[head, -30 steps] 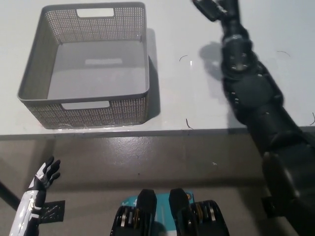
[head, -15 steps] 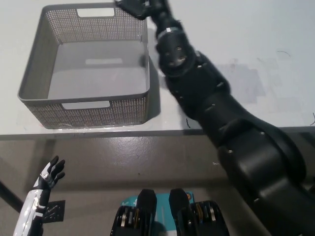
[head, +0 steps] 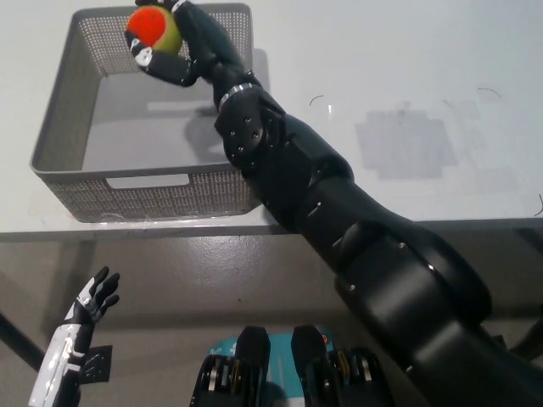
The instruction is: Use the right hand to pick up a tennis ball and put it into a container on the left side
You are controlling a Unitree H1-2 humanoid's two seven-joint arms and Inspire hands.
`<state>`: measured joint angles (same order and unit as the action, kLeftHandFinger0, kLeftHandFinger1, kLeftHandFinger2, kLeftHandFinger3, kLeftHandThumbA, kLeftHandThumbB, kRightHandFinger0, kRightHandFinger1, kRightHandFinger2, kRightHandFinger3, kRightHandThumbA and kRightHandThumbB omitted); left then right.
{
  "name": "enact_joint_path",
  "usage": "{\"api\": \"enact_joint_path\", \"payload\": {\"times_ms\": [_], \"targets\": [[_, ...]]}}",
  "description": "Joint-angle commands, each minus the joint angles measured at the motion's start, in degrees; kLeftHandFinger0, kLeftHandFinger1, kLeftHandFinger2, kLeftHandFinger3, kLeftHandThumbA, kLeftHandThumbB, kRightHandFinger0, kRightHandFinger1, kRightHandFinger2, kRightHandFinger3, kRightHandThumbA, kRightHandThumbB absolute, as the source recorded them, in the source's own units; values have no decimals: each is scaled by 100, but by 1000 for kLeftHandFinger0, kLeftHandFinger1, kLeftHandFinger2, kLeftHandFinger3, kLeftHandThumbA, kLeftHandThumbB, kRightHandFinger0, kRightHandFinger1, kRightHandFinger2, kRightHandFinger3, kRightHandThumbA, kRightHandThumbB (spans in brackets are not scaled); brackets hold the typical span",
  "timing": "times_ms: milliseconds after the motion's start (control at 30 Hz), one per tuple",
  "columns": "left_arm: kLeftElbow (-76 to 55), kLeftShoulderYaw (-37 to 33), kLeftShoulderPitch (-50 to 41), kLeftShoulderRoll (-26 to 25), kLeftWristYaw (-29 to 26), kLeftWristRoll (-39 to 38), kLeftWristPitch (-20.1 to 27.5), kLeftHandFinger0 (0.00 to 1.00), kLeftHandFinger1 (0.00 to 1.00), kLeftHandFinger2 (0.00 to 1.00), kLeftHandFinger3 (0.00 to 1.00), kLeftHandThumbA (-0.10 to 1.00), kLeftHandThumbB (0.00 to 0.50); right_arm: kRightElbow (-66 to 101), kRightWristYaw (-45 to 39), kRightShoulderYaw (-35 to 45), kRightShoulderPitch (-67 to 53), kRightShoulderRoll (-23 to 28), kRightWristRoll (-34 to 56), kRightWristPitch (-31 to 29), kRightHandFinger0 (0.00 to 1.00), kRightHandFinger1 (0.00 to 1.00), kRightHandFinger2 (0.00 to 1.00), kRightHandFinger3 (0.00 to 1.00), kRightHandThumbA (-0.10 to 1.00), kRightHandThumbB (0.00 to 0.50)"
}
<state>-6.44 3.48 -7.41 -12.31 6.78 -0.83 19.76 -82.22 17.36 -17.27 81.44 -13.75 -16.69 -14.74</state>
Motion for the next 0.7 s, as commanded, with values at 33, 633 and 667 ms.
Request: {"api": "enact_joint_path", "payload": {"times_ms": [33, 633, 667], "targets": [[-91, 14, 72, -146, 80, -74, 188, 1000, 1000, 1000, 1000, 1000, 264, -24, -256, -394, 360, -7, -397, 453, 292, 640, 907, 869, -70, 249], [-142, -19, 111, -196, 78, -58, 85, 1000, 1000, 1000, 1000, 1000, 275, 165, -884, -368, 438, 249, -211, 513, 1000, 1000, 1000, 1000, 1000, 460], [-146, -21, 109, -194, 74, -47, 72, 1000, 1000, 1000, 1000, 1000, 277, 184, -906, -331, 449, 271, -200, 488, 1000, 1000, 1000, 1000, 1000, 460]]}}
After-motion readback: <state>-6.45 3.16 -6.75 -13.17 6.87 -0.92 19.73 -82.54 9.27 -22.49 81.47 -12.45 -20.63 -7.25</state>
